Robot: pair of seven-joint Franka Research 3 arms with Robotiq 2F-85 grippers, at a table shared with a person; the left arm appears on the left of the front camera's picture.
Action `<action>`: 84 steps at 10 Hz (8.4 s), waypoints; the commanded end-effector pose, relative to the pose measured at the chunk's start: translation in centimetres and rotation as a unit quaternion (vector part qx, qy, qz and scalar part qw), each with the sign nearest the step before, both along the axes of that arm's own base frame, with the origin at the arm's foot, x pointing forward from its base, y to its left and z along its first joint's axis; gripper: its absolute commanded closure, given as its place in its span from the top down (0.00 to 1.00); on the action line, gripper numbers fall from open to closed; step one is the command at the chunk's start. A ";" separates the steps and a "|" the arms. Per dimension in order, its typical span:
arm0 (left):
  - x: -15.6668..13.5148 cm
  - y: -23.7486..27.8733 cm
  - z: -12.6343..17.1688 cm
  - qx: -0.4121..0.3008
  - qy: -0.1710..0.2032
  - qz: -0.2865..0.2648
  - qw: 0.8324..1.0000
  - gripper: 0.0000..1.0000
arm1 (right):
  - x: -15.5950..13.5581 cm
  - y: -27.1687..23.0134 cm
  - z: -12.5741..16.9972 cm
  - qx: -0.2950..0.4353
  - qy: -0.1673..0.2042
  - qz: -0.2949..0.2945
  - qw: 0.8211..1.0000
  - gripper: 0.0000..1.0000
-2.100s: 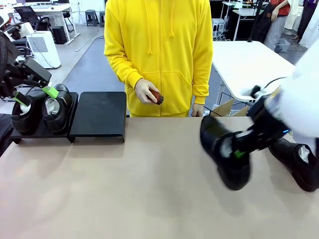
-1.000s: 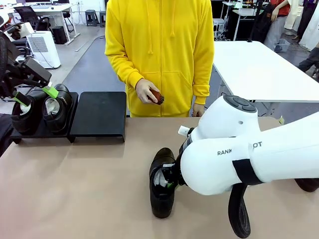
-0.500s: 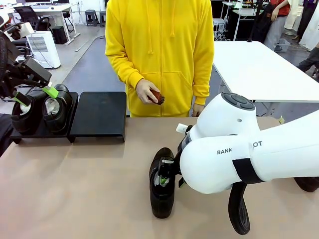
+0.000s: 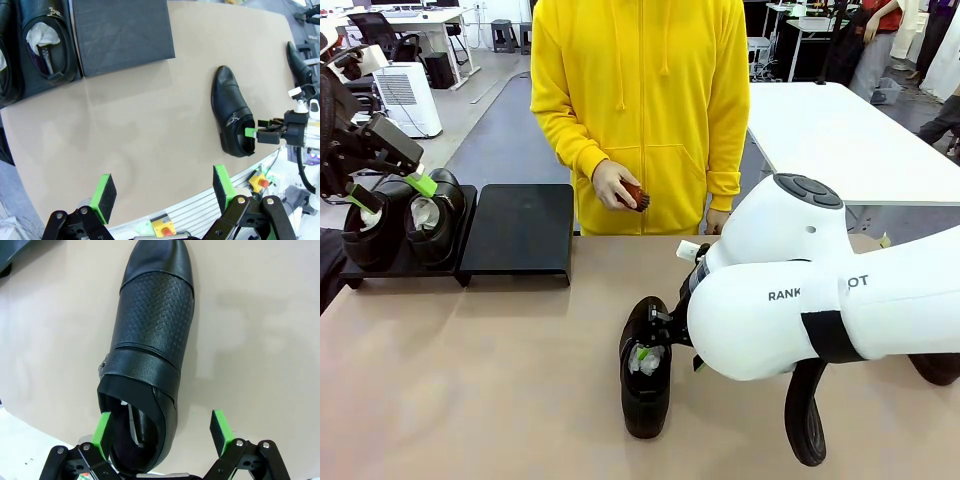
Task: Organize the shoes by placing them on the stand.
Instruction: Pick up one Shoe and place it in the middle of the table, then place the Shoe from the middle of the table onto the Shoes Stand.
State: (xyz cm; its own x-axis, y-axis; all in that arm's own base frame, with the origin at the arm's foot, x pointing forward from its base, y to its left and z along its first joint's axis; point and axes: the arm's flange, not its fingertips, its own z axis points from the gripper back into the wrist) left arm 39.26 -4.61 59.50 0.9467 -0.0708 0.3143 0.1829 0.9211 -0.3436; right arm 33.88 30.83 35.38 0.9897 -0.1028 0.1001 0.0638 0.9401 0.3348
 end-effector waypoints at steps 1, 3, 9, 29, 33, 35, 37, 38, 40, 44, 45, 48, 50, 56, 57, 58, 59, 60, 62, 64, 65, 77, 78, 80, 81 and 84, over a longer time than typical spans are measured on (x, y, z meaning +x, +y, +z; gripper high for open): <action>0.0 0.1 0.0 -0.010 -0.002 -0.010 1.000 1.00 | 0.2 0.2 -0.3 0.003 -0.007 -0.006 1.000 1.00; 0.0 0.1 0.0 -0.010 -0.002 -0.010 1.000 1.00 | 0.2 0.2 -0.3 0.003 -0.007 -0.006 1.000 1.00; 0.0 0.0 0.0 0.000 0.000 0.000 1.000 1.00 | -1.2 -1.7 3.0 -0.012 -0.018 -0.006 1.000 1.00; -11.1 -37.8 -16.7 0.111 -0.018 -0.145 0.983 1.00 | 2.7 -18.7 12.8 0.043 -0.063 -0.347 0.935 1.00; -9.8 -40.6 -19.3 0.102 -0.020 -0.109 0.989 1.00 | 2.7 -18.7 12.8 0.043 -0.063 -0.347 0.935 1.00; -9.3 -41.2 -20.4 0.094 0.014 -0.062 0.994 1.00 | 2.7 -18.7 12.8 0.043 -0.063 -0.347 0.935 1.00; -8.6 -41.8 -21.5 0.104 0.030 -0.025 0.994 1.00 | 2.7 -18.7 12.8 0.043 -0.063 -0.347 0.935 1.00; -8.3 -42.0 -22.1 0.112 0.027 -0.017 0.993 1.00 | 2.7 -18.7 12.8 0.043 -0.063 -0.347 0.935 1.00; -7.9 -42.4 -23.4 0.134 0.037 -0.003 0.990 1.00 | 2.7 -18.7 12.8 0.043 -0.063 -0.347 0.935 1.00; -7.2 -42.1 -25.4 0.146 0.052 0.000 0.988 0.84 | 2.7 -18.7 12.8 0.043 -0.063 -0.347 0.935 1.00; -7.2 -42.1 -25.1 0.143 0.052 -0.001 0.988 0.65 | 2.7 -18.7 12.8 0.043 -0.063 -0.347 0.935 1.00; -6.9 -42.0 -25.0 0.146 0.060 -0.004 0.988 0.10 | 2.7 -18.7 12.8 0.043 -0.063 -0.347 0.935 1.00; -6.7 -41.8 -25.1 0.154 0.060 -0.003 0.986 0.00 | 2.7 -18.7 12.8 0.043 -0.063 -0.347 0.935 1.00; -6.7 -40.2 -23.3 0.157 0.069 -0.007 0.985 0.00 | 2.7 -18.7 12.8 0.043 -0.063 -0.347 0.935 1.00; -7.1 -39.2 -21.3 0.146 0.071 -0.016 0.987 0.00 | 2.7 -18.7 12.8 0.043 -0.063 -0.347 0.935 1.00; -7.4 -37.7 -18.8 0.132 0.051 -0.024 0.990 0.00 | 2.7 -18.7 12.8 0.043 -0.063 -0.347 0.935 1.00; -7.2 -35.8 -16.2 0.120 0.029 -0.020 0.992 0.00 | 2.7 -18.7 12.8 0.043 -0.063 -0.347 0.935 1.00; -6.7 -33.7 -13.8 0.113 0.007 -0.013 0.994 0.00 | 2.7 -18.7 12.8 0.043 -0.063 -0.347 0.935 1.00; -3.9 -28.2 -11.2 0.133 -0.059 0.043 0.988 0.00 | 2.7 -18.7 12.8 0.043 -0.063 -0.347 0.935 1.00; 0.3 -22.7 -11.6 0.168 -0.101 0.080 0.977 0.00 | 2.7 -18.7 12.8 0.043 -0.063 -0.347 0.935 1.00; 2.6 -20.3 -11.7 0.172 -0.126 0.109 0.971 0.00 | 2.7 -18.7 12.8 0.043 -0.063 -0.347 0.935 1.00; 16.2 -14.3 -16.4 0.270 -0.179 0.120 0.938 0.00 | 2.7 -18.7 12.8 0.043 -0.063 -0.347 0.935 1.00; 16.3 -14.0 -16.6 0.275 -0.178 0.118 0.937 0.00 | 2.7 -18.7 12.8 0.043 -0.063 -0.347 0.935 1.00; 16.3 -13.1 -16.9 0.287 -0.173 0.116 0.935 0.00 | 2.7 -18.7 12.8 0.043 -0.063 -0.347 0.935 1.00; 16.5 -12.7 -17.2 0.296 -0.174 0.117 0.932 0.00 | 2.7 -18.7 12.8 0.043 -0.063 -0.347 0.935 1.00; 16.4 -12.8 -17.9 0.308 -0.172 0.115 0.929 0.33 | 2.7 -18.7 12.8 0.043 -0.063 -0.347 0.935 1.00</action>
State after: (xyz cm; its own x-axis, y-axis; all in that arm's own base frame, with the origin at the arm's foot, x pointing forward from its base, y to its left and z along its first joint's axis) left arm 55.51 -17.09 41.58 0.8245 -0.1299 0.5507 -0.0332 0.9605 0.2763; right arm 36.50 12.32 48.18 0.6513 -0.7417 0.1601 0.6212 0.6424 0.4488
